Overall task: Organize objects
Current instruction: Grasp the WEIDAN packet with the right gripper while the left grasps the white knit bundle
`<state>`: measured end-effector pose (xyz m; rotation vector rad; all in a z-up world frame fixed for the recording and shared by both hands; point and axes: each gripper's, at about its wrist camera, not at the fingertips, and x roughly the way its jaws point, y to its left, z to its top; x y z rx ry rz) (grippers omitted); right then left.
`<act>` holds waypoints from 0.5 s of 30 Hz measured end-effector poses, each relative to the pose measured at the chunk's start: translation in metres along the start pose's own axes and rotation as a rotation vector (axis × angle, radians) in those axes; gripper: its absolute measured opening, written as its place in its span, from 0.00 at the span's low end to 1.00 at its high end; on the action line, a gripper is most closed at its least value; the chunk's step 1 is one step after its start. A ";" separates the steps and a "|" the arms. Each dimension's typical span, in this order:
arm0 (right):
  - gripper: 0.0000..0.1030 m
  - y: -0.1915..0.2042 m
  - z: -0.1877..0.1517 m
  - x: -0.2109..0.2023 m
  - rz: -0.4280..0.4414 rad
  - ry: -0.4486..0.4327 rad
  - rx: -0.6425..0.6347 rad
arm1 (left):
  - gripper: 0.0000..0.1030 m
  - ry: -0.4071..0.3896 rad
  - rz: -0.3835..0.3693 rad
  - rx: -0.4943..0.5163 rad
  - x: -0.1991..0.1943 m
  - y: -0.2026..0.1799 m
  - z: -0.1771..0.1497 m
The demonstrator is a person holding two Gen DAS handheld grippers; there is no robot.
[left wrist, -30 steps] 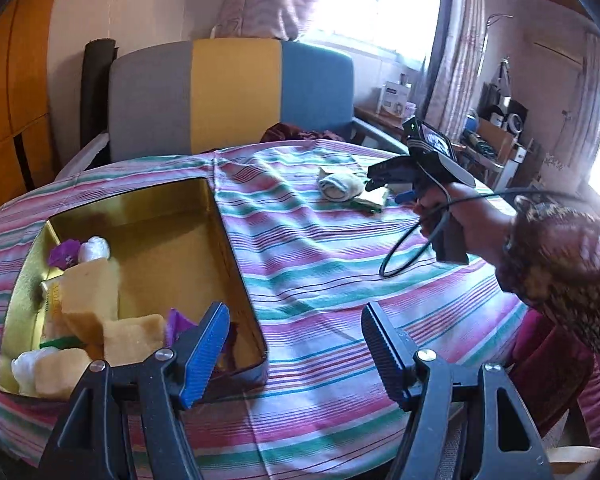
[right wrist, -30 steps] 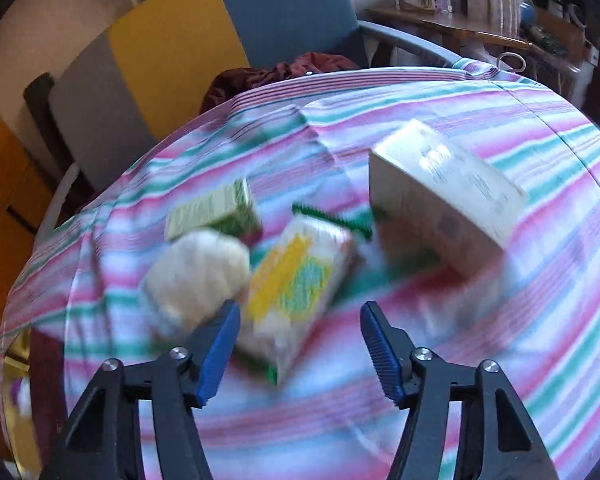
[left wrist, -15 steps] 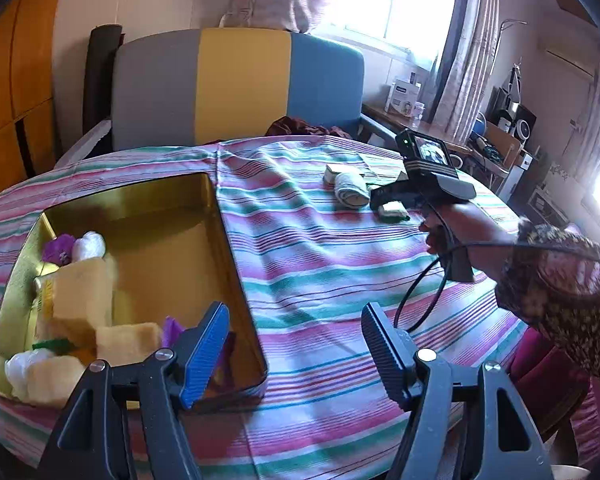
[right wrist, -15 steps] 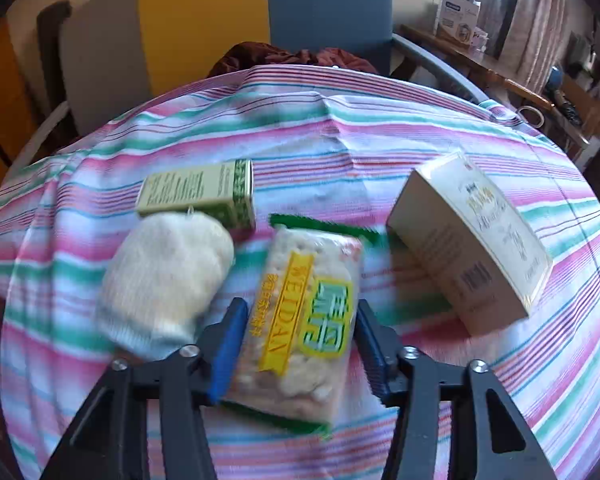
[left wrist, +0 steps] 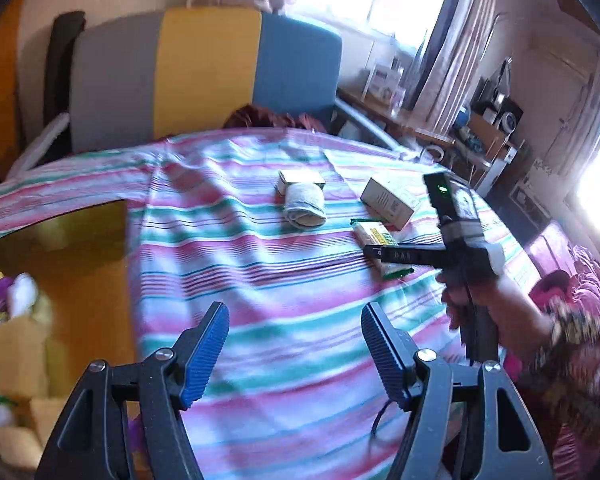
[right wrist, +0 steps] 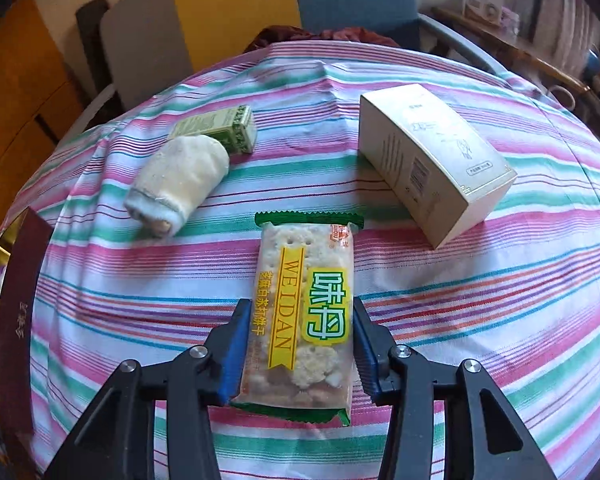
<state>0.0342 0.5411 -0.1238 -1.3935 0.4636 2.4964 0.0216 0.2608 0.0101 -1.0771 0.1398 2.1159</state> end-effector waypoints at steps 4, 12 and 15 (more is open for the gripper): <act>0.47 0.001 0.001 -0.001 -0.004 0.008 0.000 | 0.68 0.088 0.000 -0.033 0.054 -0.008 0.032; 0.46 -0.010 0.010 -0.001 0.017 0.048 0.060 | 0.71 0.112 0.057 0.023 0.151 -0.022 0.086; 0.46 -0.015 0.011 -0.001 0.017 0.058 0.070 | 0.72 0.114 0.098 0.088 0.181 -0.034 0.097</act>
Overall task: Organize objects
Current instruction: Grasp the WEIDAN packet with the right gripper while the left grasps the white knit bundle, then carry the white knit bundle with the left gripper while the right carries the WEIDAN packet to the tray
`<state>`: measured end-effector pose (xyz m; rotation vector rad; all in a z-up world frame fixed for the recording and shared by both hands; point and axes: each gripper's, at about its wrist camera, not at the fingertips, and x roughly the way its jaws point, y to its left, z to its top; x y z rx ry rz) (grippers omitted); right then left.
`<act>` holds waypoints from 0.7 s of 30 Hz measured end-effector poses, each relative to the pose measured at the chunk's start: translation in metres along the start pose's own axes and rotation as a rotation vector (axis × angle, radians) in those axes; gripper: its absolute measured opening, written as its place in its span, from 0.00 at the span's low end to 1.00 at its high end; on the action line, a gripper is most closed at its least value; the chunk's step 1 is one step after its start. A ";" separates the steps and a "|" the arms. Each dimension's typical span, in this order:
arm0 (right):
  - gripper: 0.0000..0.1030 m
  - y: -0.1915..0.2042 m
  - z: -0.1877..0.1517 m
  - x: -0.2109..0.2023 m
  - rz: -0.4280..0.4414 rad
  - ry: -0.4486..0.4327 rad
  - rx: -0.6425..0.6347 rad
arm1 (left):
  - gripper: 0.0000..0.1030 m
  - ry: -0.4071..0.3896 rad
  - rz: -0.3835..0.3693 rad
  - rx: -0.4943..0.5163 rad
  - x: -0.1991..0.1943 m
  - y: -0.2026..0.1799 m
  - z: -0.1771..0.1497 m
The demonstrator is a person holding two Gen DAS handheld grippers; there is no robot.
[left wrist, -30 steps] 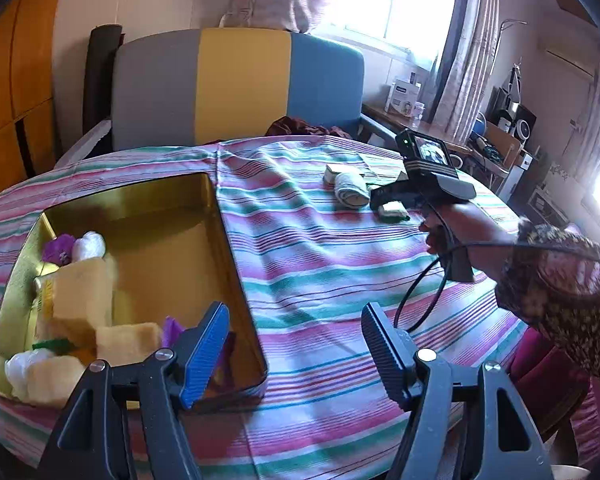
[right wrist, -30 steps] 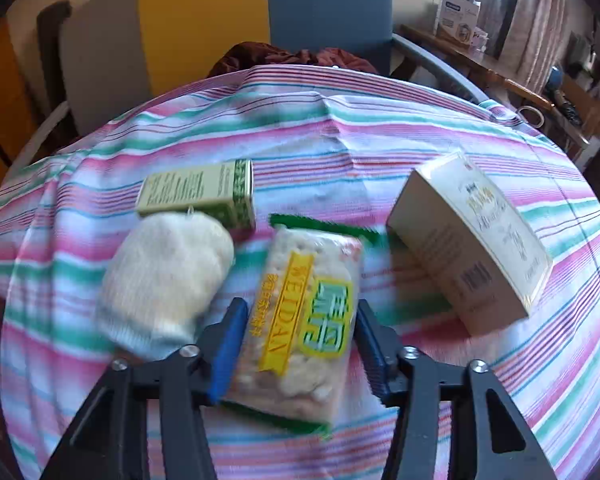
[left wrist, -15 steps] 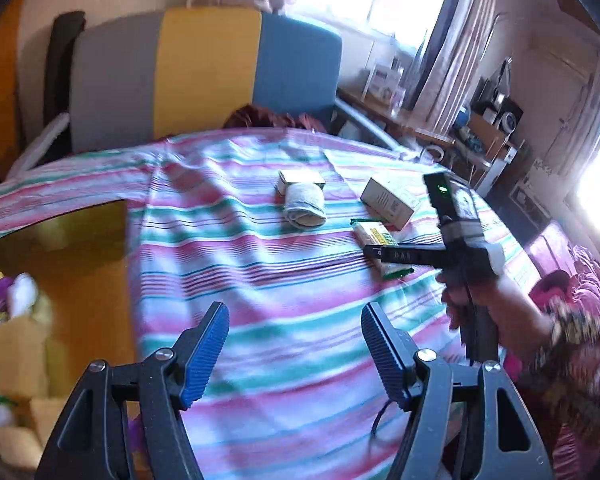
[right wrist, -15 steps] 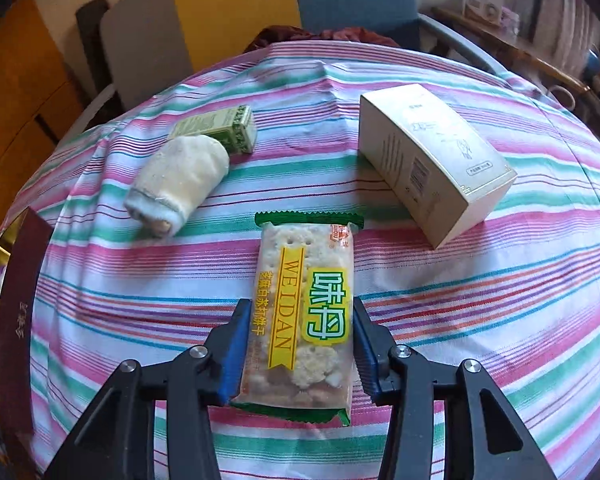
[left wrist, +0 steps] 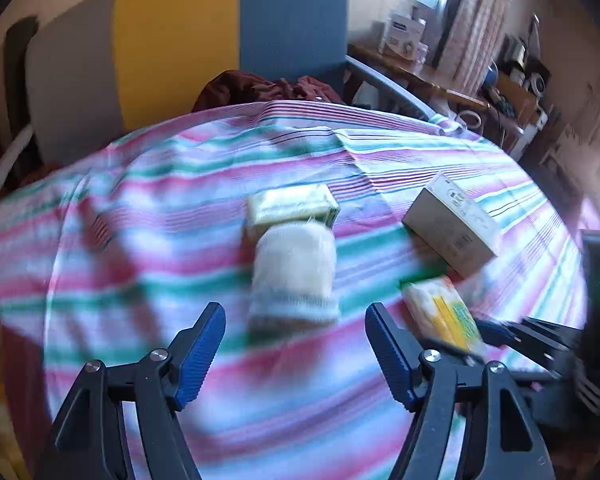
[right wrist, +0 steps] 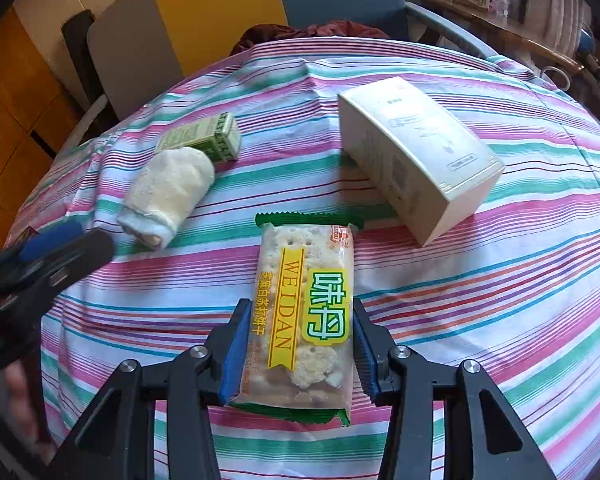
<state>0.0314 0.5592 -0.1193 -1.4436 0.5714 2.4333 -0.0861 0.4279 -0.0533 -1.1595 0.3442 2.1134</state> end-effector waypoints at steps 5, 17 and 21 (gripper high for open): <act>0.46 -0.007 0.002 -0.001 0.035 0.011 0.046 | 0.72 0.008 0.054 0.006 0.032 -0.004 0.008; 0.46 0.002 0.004 0.003 -0.011 0.006 -0.003 | 0.53 -0.079 0.044 -0.021 0.041 0.002 -0.004; 0.46 0.004 0.004 0.004 -0.021 0.000 -0.019 | 0.51 -0.096 0.031 -0.034 0.038 0.004 -0.009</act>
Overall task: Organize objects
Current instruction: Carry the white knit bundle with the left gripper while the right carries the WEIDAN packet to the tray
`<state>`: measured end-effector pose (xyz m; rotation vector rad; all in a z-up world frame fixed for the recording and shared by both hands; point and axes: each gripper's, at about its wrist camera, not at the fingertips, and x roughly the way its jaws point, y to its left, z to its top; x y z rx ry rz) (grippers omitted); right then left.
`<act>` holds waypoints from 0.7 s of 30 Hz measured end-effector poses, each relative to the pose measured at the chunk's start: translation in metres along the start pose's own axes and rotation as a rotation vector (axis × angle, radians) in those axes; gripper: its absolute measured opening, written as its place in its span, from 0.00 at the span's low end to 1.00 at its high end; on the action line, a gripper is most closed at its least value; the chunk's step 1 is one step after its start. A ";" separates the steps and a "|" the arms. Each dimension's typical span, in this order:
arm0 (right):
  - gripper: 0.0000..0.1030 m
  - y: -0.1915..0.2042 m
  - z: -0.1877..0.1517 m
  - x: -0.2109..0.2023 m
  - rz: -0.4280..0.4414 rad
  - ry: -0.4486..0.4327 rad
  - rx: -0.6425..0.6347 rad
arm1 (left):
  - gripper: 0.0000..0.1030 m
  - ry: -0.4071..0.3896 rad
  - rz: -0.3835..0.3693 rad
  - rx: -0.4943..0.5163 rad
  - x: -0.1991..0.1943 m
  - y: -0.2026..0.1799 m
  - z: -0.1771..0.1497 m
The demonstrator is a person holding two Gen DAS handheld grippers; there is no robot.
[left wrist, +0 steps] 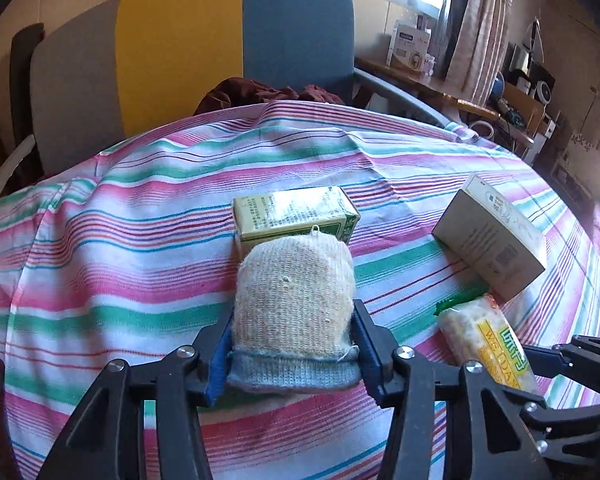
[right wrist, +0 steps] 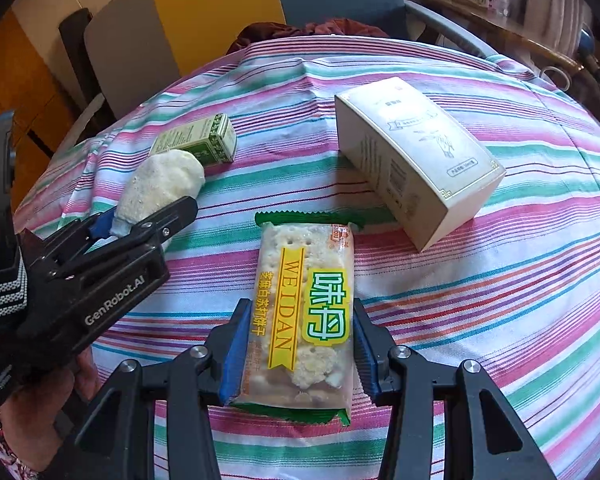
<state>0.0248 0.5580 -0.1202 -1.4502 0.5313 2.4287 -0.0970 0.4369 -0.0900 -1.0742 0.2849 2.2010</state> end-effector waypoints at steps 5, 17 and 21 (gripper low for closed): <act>0.46 0.003 0.001 -0.002 -0.002 -0.016 -0.020 | 0.50 -0.032 0.021 -0.030 -0.015 0.003 -0.015; 0.46 0.022 0.004 -0.015 -0.020 -0.096 -0.128 | 0.50 -0.114 0.026 0.018 -0.068 -0.005 -0.058; 0.46 0.031 0.003 -0.016 -0.019 -0.119 -0.173 | 0.50 -0.122 0.023 0.005 -0.086 -0.002 -0.072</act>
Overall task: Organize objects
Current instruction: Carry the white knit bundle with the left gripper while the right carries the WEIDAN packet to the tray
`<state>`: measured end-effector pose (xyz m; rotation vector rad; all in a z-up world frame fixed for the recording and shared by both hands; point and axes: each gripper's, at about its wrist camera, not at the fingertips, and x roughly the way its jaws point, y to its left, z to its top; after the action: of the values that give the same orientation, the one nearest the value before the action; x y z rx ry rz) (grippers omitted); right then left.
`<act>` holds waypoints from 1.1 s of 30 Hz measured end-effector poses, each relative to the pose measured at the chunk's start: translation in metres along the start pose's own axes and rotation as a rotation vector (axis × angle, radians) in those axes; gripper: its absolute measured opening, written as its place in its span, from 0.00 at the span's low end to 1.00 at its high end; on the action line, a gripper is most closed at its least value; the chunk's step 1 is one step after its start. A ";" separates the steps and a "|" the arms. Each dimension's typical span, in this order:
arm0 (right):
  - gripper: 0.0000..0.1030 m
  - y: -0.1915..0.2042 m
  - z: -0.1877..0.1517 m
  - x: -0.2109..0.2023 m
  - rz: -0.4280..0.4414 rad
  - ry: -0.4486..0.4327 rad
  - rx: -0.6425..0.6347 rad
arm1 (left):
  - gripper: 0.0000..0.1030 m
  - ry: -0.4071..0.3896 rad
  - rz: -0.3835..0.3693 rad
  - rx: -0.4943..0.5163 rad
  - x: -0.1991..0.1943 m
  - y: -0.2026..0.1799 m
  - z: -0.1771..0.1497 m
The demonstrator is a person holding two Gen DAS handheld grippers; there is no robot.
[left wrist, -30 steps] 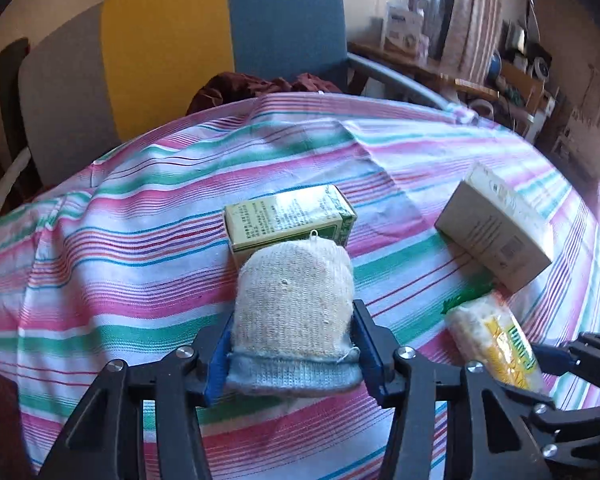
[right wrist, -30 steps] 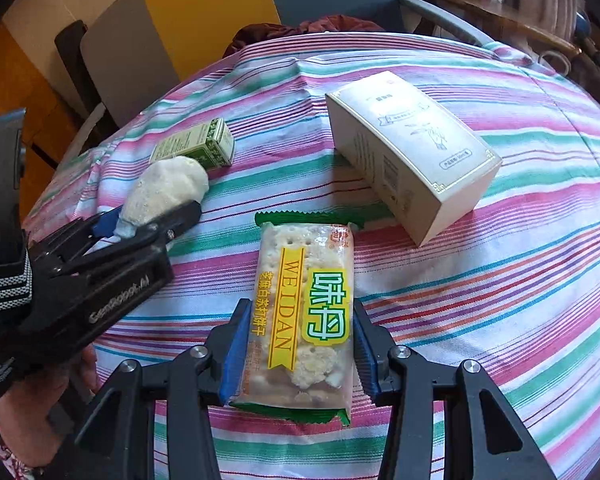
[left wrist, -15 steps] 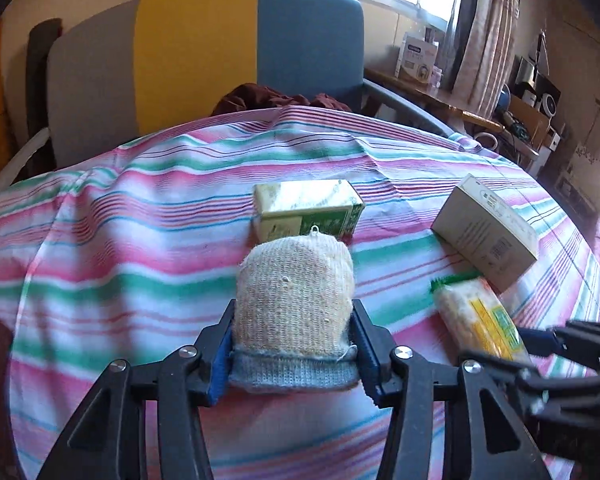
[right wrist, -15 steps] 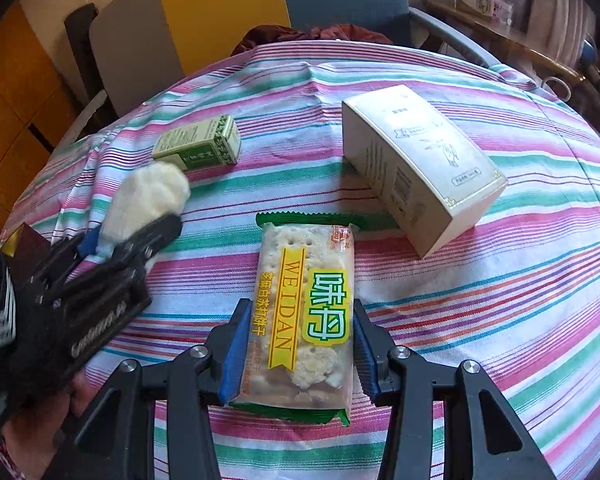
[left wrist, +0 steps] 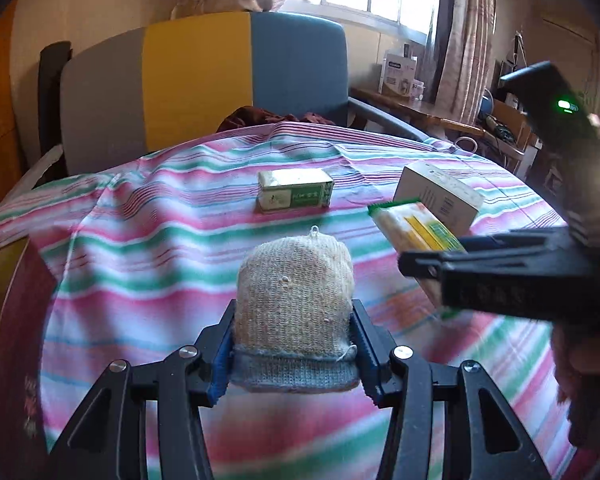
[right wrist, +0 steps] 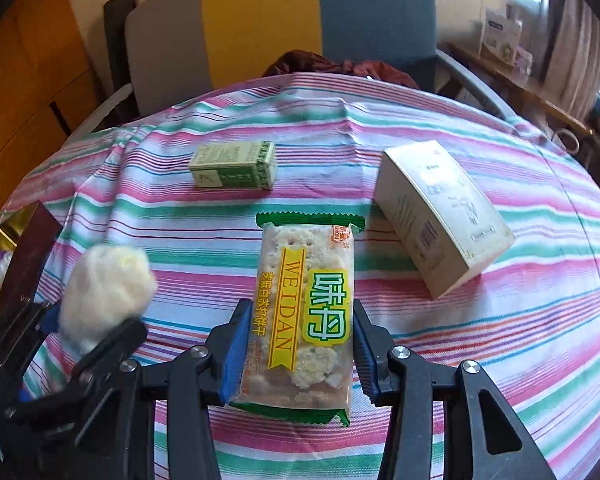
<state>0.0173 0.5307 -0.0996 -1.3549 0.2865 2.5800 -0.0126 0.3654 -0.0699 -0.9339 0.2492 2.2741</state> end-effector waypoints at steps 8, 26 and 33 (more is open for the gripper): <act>0.46 0.015 -0.004 -0.004 0.046 -0.032 -0.046 | 0.50 -0.006 -0.064 -0.090 -0.057 0.022 -0.031; 0.46 0.030 -0.014 -0.003 0.083 -0.025 -0.094 | 0.50 -0.137 0.043 -0.238 -0.160 0.115 -0.025; 0.46 0.036 -0.016 -0.002 0.098 -0.017 -0.098 | 0.50 0.007 0.114 -0.343 -0.143 0.171 -0.031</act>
<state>0.0213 0.4919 -0.1043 -1.3833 0.2316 2.7177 -0.0294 0.1499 -0.0065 -1.1236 -0.0919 2.4668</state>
